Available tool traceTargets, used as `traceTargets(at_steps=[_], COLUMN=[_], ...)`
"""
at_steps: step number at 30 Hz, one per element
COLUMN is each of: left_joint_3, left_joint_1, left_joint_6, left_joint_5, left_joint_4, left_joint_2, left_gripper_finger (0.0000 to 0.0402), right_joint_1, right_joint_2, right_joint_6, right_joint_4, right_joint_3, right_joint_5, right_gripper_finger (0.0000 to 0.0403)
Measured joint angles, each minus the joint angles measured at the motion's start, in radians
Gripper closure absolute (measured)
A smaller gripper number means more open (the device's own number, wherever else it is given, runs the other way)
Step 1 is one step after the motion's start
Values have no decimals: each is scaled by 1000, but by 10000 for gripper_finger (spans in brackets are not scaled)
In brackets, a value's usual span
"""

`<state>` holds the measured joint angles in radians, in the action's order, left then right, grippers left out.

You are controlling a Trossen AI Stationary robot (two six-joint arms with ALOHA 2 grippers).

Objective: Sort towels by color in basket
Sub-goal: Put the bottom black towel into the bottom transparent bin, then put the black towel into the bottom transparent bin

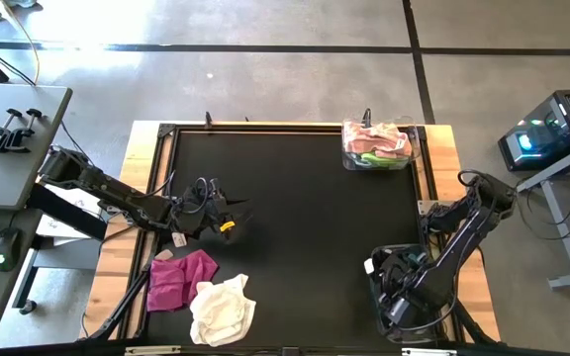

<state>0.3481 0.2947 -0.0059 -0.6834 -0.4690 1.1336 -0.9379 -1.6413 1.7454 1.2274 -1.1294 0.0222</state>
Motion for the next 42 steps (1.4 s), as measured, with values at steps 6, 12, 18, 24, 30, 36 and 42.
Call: traceTargets(at_steps=[6,12,18,24,30,36,42], left_joint_3=[0,0,0,0,0,0,0], left_joint_1=[0,0,0,-10,-112,-233,-328], left_joint_6=[3,-1,-7,-53,-100,-97,-31], left_joint_5=[0,0,0,39,265,360,386], left_joint_4=[0,0,-7,-51,-52,-56,-92], left_joint_2=[0,0,0,0,1,18,36], left_gripper_finger=[277,277,277,277,277,277,277], right_joint_1=[-8,-7,-12,-9,107,298,508], right_joint_2=[-1,-1,14,16,16,16,16], right_joint_6=[-12,-17,-47,-58,-337,-876,-1415], right_joint_4=[89,276,338,277,29,-424,-1131], right_joint_3=[-19,-114,-232,-229,-130,26,213], right_joint_5=[61,83,178,663,887,719,489], right_gripper_finger=[402,360,281,244,211,192,192])
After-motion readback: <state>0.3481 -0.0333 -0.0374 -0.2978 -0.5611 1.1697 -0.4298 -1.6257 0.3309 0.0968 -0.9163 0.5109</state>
